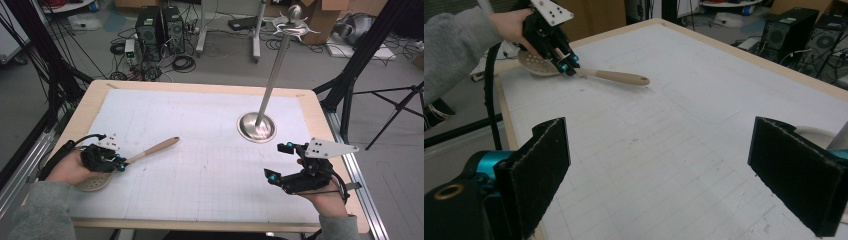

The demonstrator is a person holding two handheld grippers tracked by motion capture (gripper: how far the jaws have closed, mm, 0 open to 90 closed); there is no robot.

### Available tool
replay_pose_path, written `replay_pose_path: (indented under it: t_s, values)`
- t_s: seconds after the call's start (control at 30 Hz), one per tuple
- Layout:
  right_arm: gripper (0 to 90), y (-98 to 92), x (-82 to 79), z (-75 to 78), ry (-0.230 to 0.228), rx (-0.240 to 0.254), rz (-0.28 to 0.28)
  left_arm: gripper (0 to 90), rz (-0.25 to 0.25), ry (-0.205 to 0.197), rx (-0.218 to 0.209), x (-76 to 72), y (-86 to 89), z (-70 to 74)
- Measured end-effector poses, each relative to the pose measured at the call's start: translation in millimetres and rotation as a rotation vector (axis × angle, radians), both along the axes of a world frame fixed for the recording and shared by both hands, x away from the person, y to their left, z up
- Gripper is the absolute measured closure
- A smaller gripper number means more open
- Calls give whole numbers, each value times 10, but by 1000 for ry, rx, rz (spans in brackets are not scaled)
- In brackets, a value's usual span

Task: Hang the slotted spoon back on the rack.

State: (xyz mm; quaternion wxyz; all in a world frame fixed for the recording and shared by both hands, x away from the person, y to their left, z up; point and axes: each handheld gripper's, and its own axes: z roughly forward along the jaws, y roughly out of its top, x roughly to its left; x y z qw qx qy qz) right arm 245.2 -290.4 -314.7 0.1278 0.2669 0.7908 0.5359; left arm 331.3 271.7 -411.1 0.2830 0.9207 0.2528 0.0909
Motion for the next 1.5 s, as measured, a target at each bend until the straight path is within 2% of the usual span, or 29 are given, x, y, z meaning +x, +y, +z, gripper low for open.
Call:
replay_pose_path:
  t_s: [0.17, 0.2, 0.27, 0.33, 0.37, 0.47, 0.5, 0.53, 0.57, 0.7, 0.77, 0.83, 0.97, 1.13, 1.17, 1.3, 1.5]
  values:
    - [89, -10, 8, -15, 7, -4, 0, 777, -3, -24, -59, -24, -34, 103]
    - [89, -10, 8, -15, 7, -4, 0, 777, -3, -24, -59, -24, -34, 103]
    - [89, -27, 21, -24, 10, -3, -9, 777, 6, -26, -99, -29, -52, 122]
    - [88, -36, 28, -24, 6, -4, -12, 777, 13, -20, -124, -23, -65, 142]
    - [88, -52, 39, -21, 1, 6, -29, 776, 19, 8, -146, -25, -84, 164]
    - [88, -71, 48, -19, 3, 17, -42, 776, 18, 4, -161, -36, -111, 189]
    - [88, -86, 47, -17, 7, 20, -46, 776, 27, 8, -187, -36, -131, 206]
    - [88, -86, 47, -17, 7, 20, -46, 776, 27, 8, -187, -36, -131, 206]
    - [88, -93, 50, -13, 6, 21, -43, 776, 32, 15, -219, -42, -146, 209]
    - [88, -100, 68, 2, 2, 32, -41, 776, 33, 12, -232, -61, -167, 216]
    - [88, -97, 89, 2, -1, 41, -40, 776, 51, 30, -251, -75, -181, 236]
    - [88, -94, 106, -6, 1, 42, -42, 777, 59, 31, -259, -78, -188, 241]
    - [88, -82, 107, -8, 9, 42, -40, 777, 70, 11, -270, -94, -210, 254]
    - [88, -85, 84, 20, -8, 49, -28, 777, 80, -2, -291, -101, -230, 274]
    - [88, -98, 73, 33, -18, 60, -24, 777, 83, -4, -307, -104, -237, 293]
    - [88, -124, 73, 40, -25, 71, -25, 778, 73, -12, -335, -117, -274, 346]
    - [88, -137, 85, 27, -16, 71, -33, 779, 60, -24, -345, -111, -362, 399]
